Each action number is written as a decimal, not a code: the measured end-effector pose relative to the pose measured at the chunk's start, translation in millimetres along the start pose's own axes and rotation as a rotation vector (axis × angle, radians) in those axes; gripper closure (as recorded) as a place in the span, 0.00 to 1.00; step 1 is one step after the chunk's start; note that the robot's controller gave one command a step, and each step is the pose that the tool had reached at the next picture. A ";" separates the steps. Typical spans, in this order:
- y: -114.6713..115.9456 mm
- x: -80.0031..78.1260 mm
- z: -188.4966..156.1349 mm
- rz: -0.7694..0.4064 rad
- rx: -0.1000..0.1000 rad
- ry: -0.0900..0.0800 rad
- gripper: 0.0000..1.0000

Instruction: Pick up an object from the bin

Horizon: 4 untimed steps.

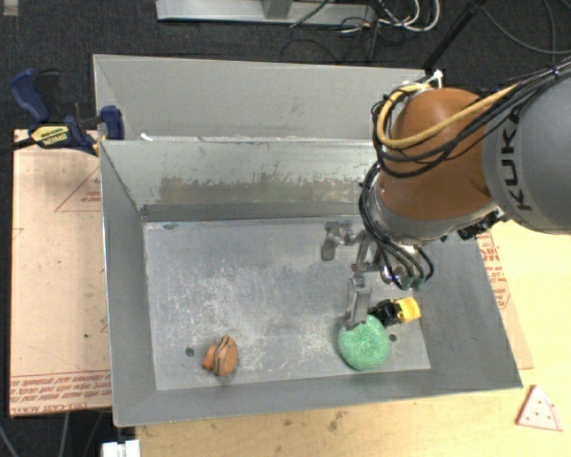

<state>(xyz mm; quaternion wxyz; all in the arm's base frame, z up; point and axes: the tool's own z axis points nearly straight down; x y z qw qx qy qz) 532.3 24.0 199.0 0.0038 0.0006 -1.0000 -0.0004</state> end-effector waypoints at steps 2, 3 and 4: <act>-27.3 11.5 44.4 -0.080 0.000 -0.013 0.00; -81.0 -1.3 54.2 -0.144 0.000 -0.007 0.00; -75.6 21.8 55.8 -0.269 0.001 -0.007 0.00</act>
Offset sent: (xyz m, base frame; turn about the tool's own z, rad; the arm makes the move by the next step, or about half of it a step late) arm -0.0374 -0.0760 -0.1290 -0.2115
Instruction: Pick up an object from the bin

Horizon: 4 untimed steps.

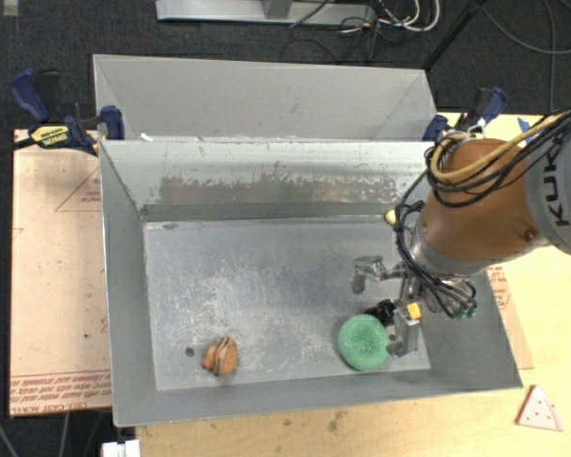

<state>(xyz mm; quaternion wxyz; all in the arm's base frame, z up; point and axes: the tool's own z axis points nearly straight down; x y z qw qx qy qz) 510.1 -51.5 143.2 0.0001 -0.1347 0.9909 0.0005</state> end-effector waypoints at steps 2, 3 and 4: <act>9.9 13.4 73.6 -0.268 -0.001 0.001 1.00; 9.9 13.4 73.6 -0.268 -0.001 0.001 1.00; 10.0 13.6 72.3 -0.268 -0.001 0.000 1.00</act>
Offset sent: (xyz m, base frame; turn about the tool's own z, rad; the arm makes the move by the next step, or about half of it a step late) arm -0.0157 0.0053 -0.0732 -0.2707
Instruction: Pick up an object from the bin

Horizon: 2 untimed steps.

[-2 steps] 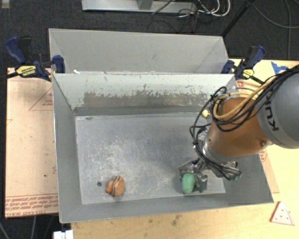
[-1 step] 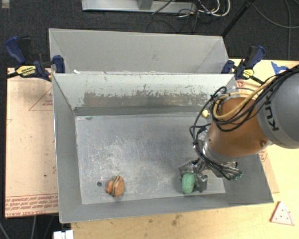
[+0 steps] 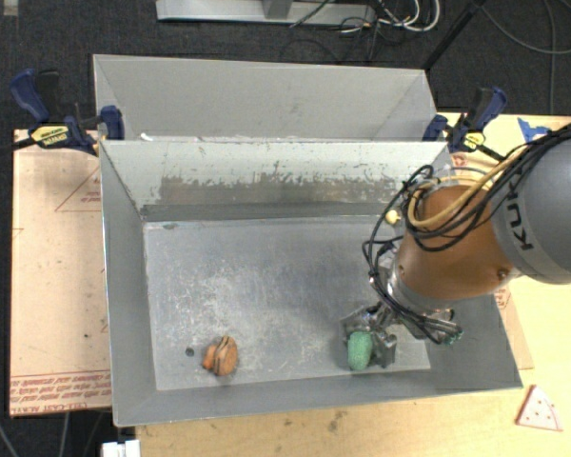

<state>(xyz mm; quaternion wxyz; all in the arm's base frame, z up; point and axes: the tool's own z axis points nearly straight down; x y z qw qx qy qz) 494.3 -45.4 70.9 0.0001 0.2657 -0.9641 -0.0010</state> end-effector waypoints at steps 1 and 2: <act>0.8 0.5 -7.5 0.000 -0.002 0.002 1.00; 1.5 0.7 -22.1 0.001 -0.003 0.004 1.00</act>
Offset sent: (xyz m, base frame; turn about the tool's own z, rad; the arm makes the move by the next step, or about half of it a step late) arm 0.0000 -0.0001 0.0732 0.0000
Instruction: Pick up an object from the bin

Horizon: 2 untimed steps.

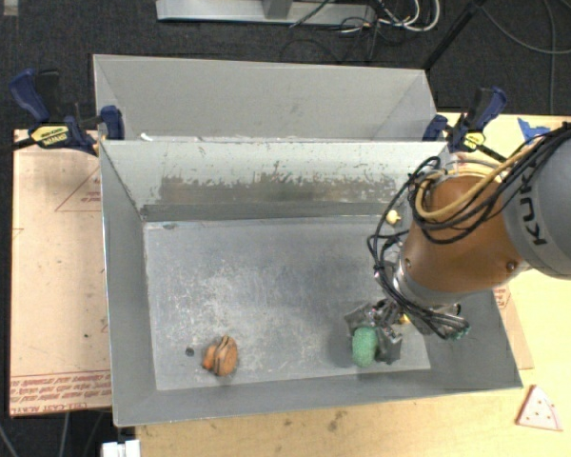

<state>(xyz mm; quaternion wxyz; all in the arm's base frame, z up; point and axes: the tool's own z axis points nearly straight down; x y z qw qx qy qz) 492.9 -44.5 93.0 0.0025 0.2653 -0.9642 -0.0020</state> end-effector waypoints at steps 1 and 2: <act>-0.2 -0.3 -18.9 0.000 0.001 -0.002 1.00; -0.8 -1.1 -35.7 0.000 0.004 -0.005 1.00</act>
Offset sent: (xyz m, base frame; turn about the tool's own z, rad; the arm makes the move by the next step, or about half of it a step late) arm 0.0000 -0.0001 0.0271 0.0000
